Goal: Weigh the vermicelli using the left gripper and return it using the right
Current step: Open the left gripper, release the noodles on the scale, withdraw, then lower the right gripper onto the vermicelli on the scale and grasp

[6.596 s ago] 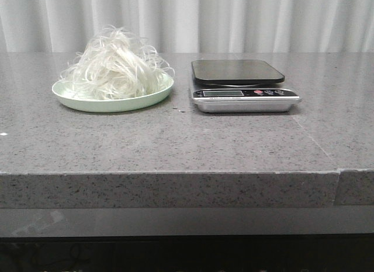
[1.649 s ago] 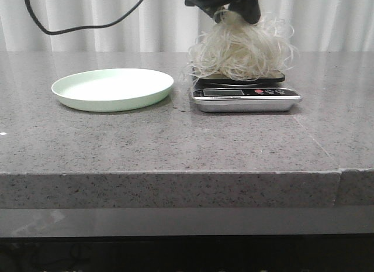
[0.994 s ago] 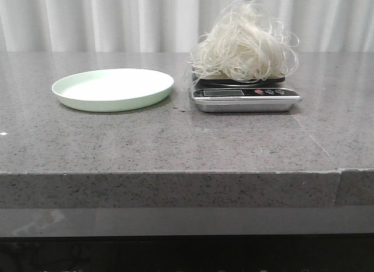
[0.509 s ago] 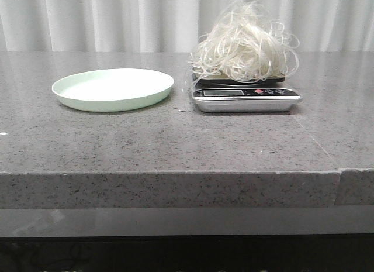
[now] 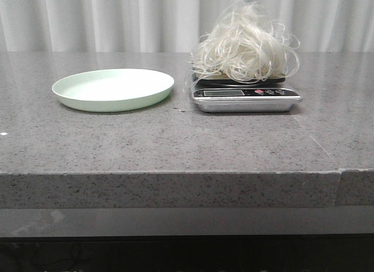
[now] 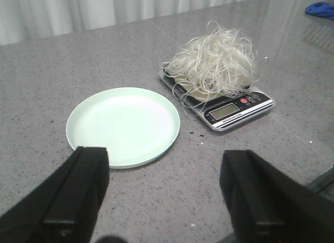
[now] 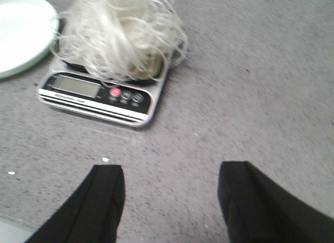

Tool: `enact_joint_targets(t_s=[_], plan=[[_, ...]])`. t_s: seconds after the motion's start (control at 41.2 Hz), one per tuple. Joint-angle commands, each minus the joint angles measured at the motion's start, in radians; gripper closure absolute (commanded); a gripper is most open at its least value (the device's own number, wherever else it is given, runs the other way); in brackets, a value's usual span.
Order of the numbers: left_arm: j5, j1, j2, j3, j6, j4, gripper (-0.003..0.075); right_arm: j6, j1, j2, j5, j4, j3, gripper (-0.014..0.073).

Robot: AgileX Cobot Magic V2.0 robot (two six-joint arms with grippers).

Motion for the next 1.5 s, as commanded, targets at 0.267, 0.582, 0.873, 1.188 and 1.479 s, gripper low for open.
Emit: enact_joint_targets(t_s=[0.267, 0.582, 0.873, 1.188, 1.479], plan=[[0.027, -0.003, -0.103, 0.040, -0.001, -0.030, 0.0208, -0.013, 0.091, 0.264, -0.066, 0.003, -0.243, 0.0090], [0.034, -0.003, -0.103, 0.040, -0.001, -0.027, 0.0208, -0.013, 0.099, 0.544, -0.041, 0.003, -0.469, 0.0090], [0.034, -0.003, -0.103, 0.040, -0.001, -0.026, 0.0208, -0.013, 0.101, 0.753, -0.033, 0.008, -0.625, 0.0090], [0.034, -0.003, -0.103, 0.040, -0.001, -0.026, 0.0208, -0.013, 0.101, 0.882, -0.031, 0.007, -0.709, 0.0124], [0.034, -0.003, -0.103, 0.040, -0.001, -0.026, 0.0208, -0.013, 0.101, 0.880, -0.042, 0.007, -0.709, 0.0436]])
